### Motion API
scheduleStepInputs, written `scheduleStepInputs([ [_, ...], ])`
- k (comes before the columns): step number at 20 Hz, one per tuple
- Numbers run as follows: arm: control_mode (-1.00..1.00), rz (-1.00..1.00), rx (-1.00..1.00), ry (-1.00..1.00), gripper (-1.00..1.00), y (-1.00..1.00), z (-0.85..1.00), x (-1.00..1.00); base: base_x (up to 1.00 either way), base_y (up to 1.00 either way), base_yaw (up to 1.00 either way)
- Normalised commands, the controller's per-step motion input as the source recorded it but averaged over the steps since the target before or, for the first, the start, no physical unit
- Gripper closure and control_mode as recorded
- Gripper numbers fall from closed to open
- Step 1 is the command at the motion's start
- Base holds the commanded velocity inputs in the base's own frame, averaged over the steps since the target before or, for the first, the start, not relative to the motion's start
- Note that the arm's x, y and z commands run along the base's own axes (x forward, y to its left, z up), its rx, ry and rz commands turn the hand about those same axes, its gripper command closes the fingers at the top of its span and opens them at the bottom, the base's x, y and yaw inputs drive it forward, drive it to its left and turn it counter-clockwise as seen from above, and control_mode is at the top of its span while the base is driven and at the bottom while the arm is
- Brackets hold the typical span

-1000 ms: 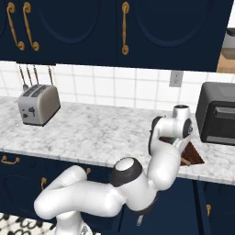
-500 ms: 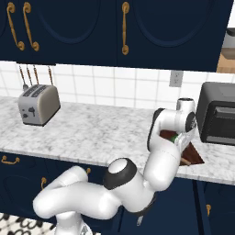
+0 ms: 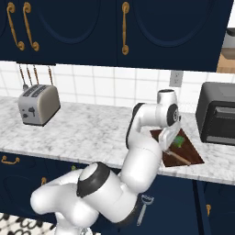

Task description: Place the appropriate cutting tool for cutting the broccoli skin on the cutting board.

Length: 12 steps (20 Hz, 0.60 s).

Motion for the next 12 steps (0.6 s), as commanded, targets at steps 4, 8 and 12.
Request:
scheduleStepInputs([
  [4, -1.0, 0.16, -0.16, -0.08, -1.0, 1.0, 0.11, -0.37, 0.0, 0.0, 0.0],
  [8, -1.0, 0.18, -0.15, -0.06, -1.0, 1.0, 0.07, -0.27, 0.0, 0.0, 0.0],
  [12, -1.0, 0.17, -0.14, -0.02, -1.0, 0.97, 0.13, -0.09, 0.0, 0.0, 0.0],
])
